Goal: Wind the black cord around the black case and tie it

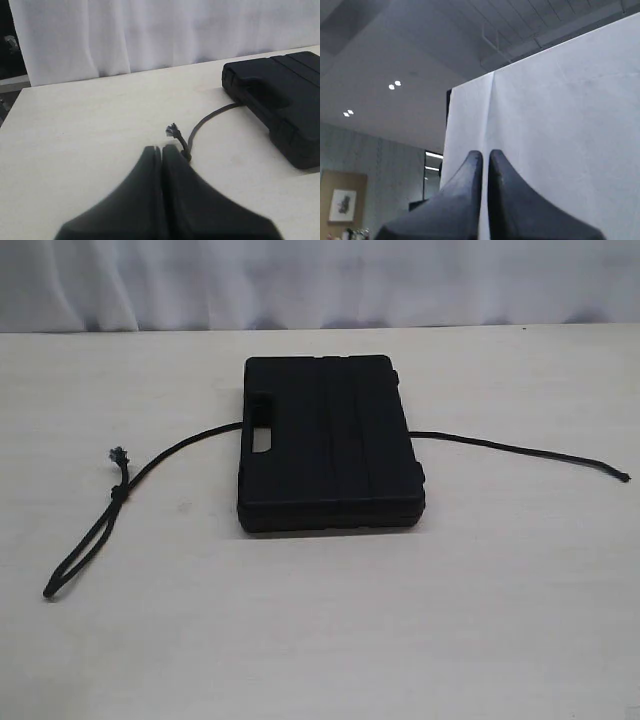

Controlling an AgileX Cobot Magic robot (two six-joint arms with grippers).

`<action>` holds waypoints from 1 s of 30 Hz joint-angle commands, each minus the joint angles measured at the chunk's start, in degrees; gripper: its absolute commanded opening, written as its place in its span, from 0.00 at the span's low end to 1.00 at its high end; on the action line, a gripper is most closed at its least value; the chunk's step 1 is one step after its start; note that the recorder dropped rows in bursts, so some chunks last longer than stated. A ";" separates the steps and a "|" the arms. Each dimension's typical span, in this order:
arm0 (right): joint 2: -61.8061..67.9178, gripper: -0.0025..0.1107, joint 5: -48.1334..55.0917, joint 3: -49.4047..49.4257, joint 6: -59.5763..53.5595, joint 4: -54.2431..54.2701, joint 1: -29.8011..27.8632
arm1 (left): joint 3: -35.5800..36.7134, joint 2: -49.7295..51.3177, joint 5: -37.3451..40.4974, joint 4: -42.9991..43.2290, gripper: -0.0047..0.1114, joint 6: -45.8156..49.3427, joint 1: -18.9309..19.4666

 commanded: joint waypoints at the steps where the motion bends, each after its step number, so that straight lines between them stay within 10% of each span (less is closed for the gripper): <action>1: -0.22 0.06 1.21 -5.76 3.43 -2.51 0.05 | 0.19 -0.14 -0.48 -0.24 0.04 -0.05 -0.47; 9: 2.80 0.06 61.92 -37.79 -6.44 -5.77 -0.48 | 0.19 -0.14 -0.48 -0.12 0.04 -0.05 -0.47; 18: 1.85 0.06 66.62 -50.53 -8.53 -6.12 -22.38 | 0.19 -0.14 -0.48 -0.22 0.04 -0.05 -0.47; 27: 31.36 0.06 77.67 -58.09 -36.16 39.97 -35.42 | 0.19 -0.14 -0.48 -0.22 0.04 -0.05 -0.47; 30: 45.07 0.23 78.64 -60.80 -41.84 42.28 -35.28 | 0.19 -0.14 -0.48 -0.22 0.04 -0.05 -0.47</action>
